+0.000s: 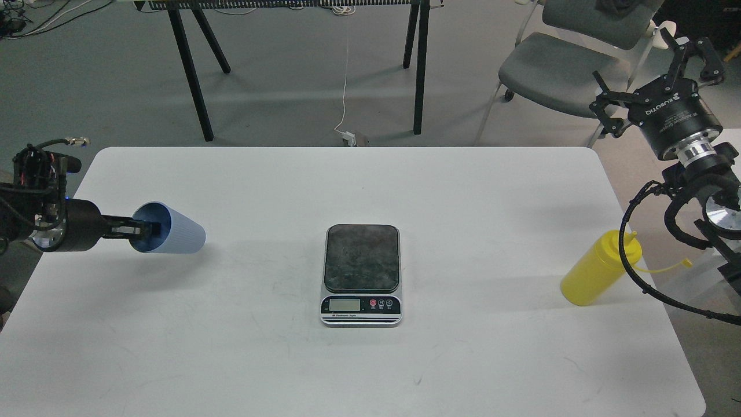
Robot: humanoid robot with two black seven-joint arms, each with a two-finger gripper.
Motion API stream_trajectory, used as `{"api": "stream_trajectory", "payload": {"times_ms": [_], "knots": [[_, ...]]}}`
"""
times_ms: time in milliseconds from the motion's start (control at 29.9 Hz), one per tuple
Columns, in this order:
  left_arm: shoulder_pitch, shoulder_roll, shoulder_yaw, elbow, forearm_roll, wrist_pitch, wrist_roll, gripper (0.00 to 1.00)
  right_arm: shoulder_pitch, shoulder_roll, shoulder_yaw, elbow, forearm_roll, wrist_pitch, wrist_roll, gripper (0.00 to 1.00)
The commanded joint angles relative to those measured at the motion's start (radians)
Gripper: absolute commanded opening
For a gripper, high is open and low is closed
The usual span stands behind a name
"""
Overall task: Pour seasoning into cup on scale with both arms
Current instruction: 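Lift the blue cup with the left gripper and carry it over the scale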
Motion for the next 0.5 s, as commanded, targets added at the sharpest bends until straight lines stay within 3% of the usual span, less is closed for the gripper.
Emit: {"api": "stream_trajectory", "payload": {"times_ms": [0, 167, 468], "knots": [[-0.074, 0.005, -0.002, -0.081, 0.025, -0.021, 0.000, 0.00, -0.001, 0.000, 0.002, 0.001, 0.000, 0.000, -0.001, 1.00], [-0.198, -0.010, 0.000, -0.106, 0.044, -0.021, 0.000, 0.01, 0.000, 0.000, 0.002, 0.001, 0.000, 0.000, 0.001, 1.00], [-0.379, -0.217, 0.003, -0.132, 0.137, -0.021, 0.000, 0.01, -0.001, -0.004, 0.010, 0.000, 0.000, 0.000, 0.002, 1.00]]}}
